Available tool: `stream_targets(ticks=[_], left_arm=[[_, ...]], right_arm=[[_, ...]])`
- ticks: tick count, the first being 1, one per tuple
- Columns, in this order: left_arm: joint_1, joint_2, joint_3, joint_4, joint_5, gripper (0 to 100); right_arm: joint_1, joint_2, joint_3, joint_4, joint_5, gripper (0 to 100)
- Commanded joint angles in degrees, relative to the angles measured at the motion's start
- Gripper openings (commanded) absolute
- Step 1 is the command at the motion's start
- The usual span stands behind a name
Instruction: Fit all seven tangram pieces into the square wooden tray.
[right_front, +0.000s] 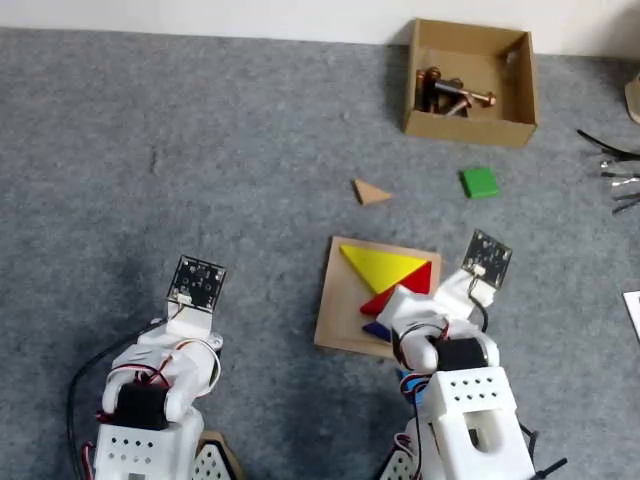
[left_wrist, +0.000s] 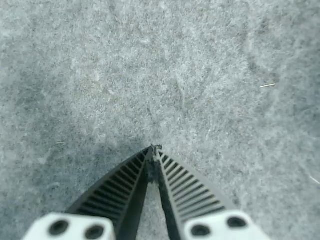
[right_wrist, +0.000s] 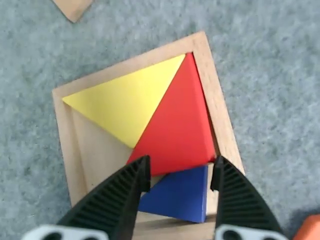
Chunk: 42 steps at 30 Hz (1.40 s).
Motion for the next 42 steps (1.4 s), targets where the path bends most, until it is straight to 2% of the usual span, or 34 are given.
stream_targets(ticks=[1,17,22,30,36,42], left_arm=[[-0.5,-0.8,1.2,0.4,0.6,1],[-0.6,-0.8,1.2,0.3,0.6,1],[-0.6,-0.8,1.2,0.3,0.6,1],[-0.7,-0.8,1.2,0.3,0.6,1],[-0.7,-0.8,1.2,0.3,0.6,1],[-0.7,-0.8,1.2,0.3,0.6,1]], right_arm=[[-0.9,-0.8,-0.9,-1.5,-0.5,19.1],[-1.1,-0.6,-0.7,0.1,-0.5,19.0],[-5.1,-0.7,1.9,0.1,-0.4,19.0],[-5.1,-0.7,2.4,-0.3,-0.2,19.0],[-4.9,-0.9,2.5,-4.6,0.2,19.0],[-4.9,-0.9,2.3,-4.6,4.8,19.0]])
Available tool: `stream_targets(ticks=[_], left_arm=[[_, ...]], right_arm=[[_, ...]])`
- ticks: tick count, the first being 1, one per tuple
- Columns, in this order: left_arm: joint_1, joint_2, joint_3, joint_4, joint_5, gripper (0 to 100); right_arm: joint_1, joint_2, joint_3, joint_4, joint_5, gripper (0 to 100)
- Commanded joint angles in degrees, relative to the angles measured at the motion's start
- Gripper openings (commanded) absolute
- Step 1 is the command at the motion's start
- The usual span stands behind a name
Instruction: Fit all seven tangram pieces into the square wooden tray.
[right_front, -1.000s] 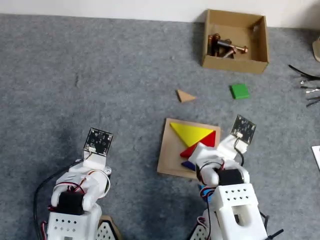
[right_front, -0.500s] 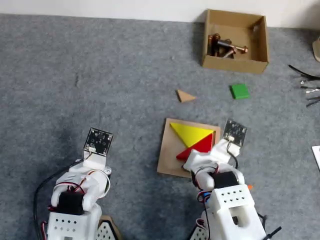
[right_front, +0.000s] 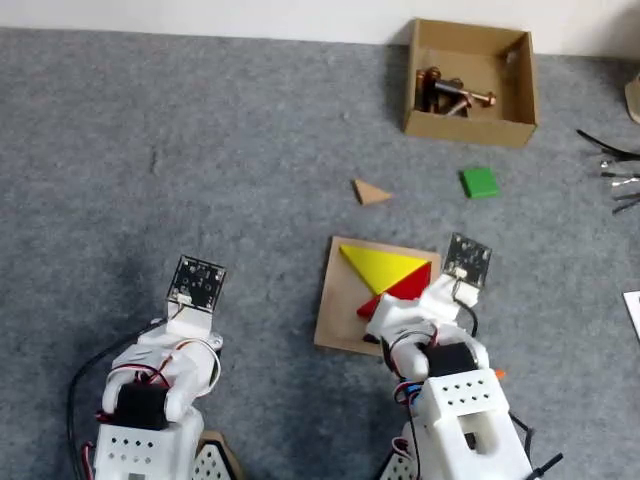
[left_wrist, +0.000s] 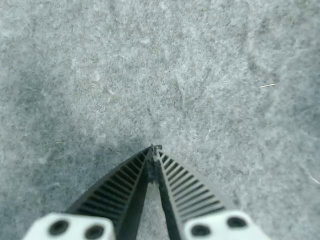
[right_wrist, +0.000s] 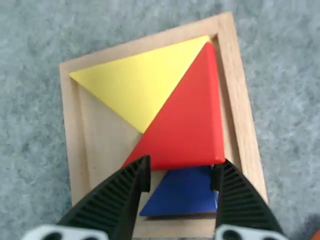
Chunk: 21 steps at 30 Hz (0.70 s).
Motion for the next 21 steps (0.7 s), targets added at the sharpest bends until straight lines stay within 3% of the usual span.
stream_targets(ticks=[1,21], left_arm=[[-0.7,-0.8,1.2,0.3,0.6,1],[-0.7,-0.8,1.2,0.3,0.6,1]], right_arm=[[-0.7,-0.8,-0.7,-1.7,2.1,19.0],[4.3,-0.6,-0.7,-5.7,2.2,18.7]])
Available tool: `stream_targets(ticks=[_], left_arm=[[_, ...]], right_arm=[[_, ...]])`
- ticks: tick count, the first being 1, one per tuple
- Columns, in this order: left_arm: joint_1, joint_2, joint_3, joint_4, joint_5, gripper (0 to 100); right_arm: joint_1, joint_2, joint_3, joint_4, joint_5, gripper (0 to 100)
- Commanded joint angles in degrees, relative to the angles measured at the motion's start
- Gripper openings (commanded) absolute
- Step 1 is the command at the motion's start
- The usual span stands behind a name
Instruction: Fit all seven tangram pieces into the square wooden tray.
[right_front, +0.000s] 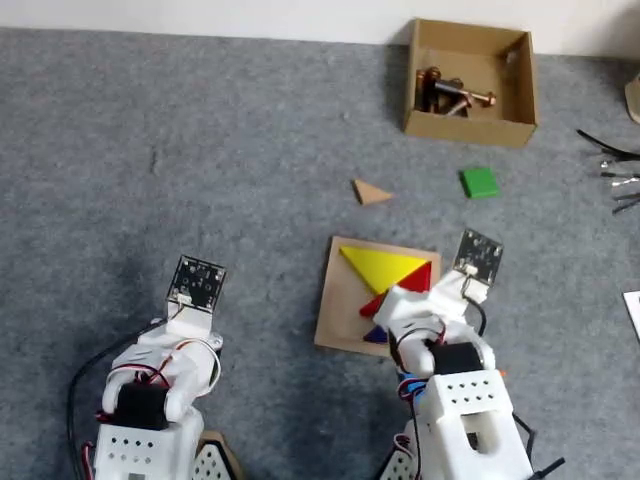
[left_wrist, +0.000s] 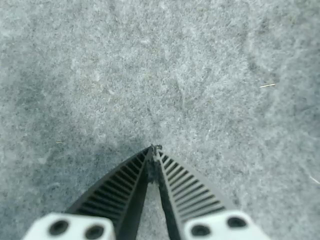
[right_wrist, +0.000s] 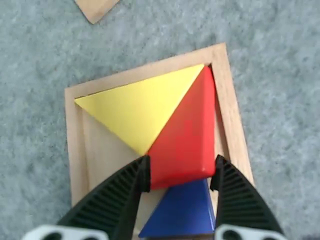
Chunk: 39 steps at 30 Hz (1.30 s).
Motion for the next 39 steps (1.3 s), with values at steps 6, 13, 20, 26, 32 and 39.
stream_targets(ticks=[6,13,20,26,32,39], left_arm=[[-0.7,-0.8,1.2,0.3,0.6,1],[-0.7,-0.8,1.2,0.3,0.6,1],[-0.7,-0.8,1.2,0.4,0.6,1],[-0.7,-0.8,1.2,0.4,0.6,1],[-0.7,-0.8,1.2,0.4,0.6,1],[-0.7,-0.8,1.2,0.4,0.6,1]], right_arm=[[1.1,-0.6,-0.7,-1.6,1.2,18.7],[1.1,-0.6,-0.7,-1.8,2.2,14.1],[1.0,-0.6,-0.3,-4.4,4.7,11.2],[1.0,-0.5,-0.2,-4.4,4.7,11.2],[1.2,-0.5,-0.2,-4.4,4.7,11.1],[1.3,-0.5,-0.2,-2.3,5.2,6.3]])
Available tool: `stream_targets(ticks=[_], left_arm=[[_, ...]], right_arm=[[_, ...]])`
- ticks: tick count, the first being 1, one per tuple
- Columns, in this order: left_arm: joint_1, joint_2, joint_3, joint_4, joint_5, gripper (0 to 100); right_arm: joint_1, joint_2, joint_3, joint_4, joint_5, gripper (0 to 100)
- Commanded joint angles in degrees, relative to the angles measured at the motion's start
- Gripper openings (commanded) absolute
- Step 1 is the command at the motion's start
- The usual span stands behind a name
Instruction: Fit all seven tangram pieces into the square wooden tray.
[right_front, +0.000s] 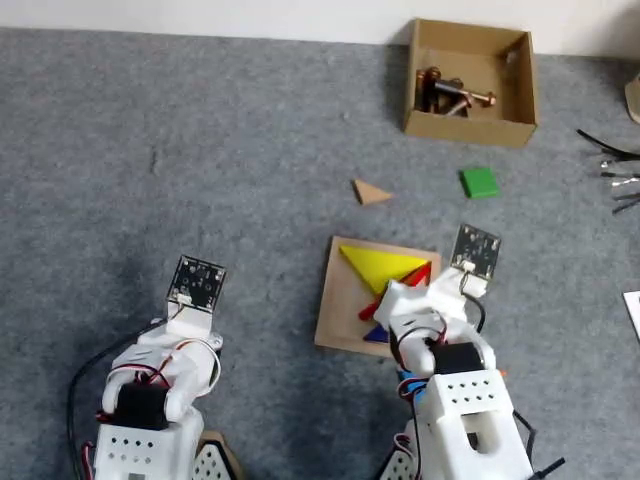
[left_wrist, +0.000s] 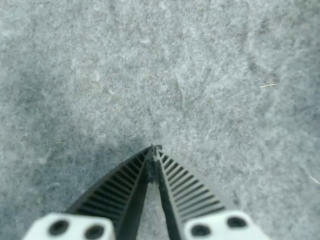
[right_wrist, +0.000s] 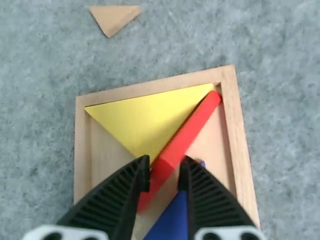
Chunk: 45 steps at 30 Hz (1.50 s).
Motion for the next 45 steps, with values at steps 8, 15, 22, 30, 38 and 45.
stream_targets(ticks=[8,15,22,30,38,45], left_arm=[[-0.7,-0.8,1.2,0.4,0.6,1],[-0.7,-0.8,1.2,0.4,0.5,1],[-0.7,-0.8,1.2,0.4,0.5,1],[-0.7,-0.8,1.2,0.4,0.5,1],[-0.7,-0.8,1.2,0.4,0.5,1],[-0.7,-0.8,1.2,0.4,0.5,1]], right_arm=[[0.8,-0.5,-0.2,0.7,1.1,6.0],[3.2,-0.6,-0.2,0.7,1.1,5.9],[5.8,-0.8,-0.7,6.6,3.0,5.9],[5.9,-0.9,-0.7,9.8,4.9,5.9],[5.9,-0.9,-0.7,9.7,4.9,5.3],[5.9,-0.9,-0.7,9.4,4.9,0.5]])
